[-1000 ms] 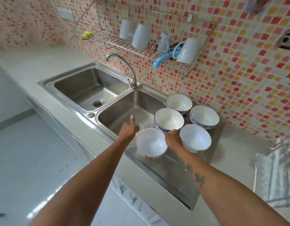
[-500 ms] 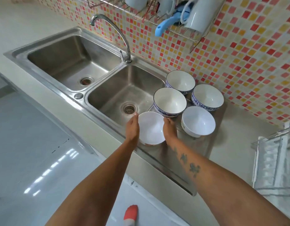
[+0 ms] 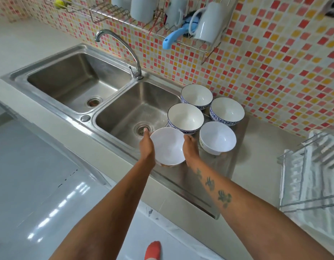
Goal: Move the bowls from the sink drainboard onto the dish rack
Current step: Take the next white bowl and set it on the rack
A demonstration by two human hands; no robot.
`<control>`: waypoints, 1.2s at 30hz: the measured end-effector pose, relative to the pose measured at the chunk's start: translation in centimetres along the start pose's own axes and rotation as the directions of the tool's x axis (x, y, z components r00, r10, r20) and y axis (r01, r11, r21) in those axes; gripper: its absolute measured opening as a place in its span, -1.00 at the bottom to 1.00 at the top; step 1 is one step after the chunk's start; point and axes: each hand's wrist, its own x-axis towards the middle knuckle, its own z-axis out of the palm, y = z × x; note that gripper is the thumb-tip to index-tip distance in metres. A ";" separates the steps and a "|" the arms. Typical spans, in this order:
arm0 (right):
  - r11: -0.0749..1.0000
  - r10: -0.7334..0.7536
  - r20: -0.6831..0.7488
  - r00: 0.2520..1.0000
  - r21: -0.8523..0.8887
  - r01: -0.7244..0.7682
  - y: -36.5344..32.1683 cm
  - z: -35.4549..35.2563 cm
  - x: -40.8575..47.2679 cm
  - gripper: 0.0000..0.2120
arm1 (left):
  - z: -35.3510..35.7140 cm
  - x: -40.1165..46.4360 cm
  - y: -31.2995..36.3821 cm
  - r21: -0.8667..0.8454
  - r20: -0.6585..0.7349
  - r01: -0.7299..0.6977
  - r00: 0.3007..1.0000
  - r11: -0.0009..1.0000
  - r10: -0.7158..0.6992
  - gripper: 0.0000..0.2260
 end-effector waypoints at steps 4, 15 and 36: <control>0.990 -0.132 -0.005 0.991 0.042 0.132 -4.4 -2.5 -1.9 -0.75 | 1.9 -3.2 3.6 -0.122 0.016 0.006 1.000 0.993 -0.004 -0.61; 0.743 -0.643 -0.220 0.733 0.050 0.667 -22.4 -22.8 -12.7 -0.76 | 14.7 -18.9 14.6 -0.053 0.784 -0.110 0.611 0.993 0.109 -0.68; 0.741 -0.575 -0.705 0.416 -0.232 0.631 -17.9 -61.1 -25.1 -0.66 | 40.9 -47.7 1.0 -0.068 0.964 -0.697 0.138 0.714 0.226 -0.36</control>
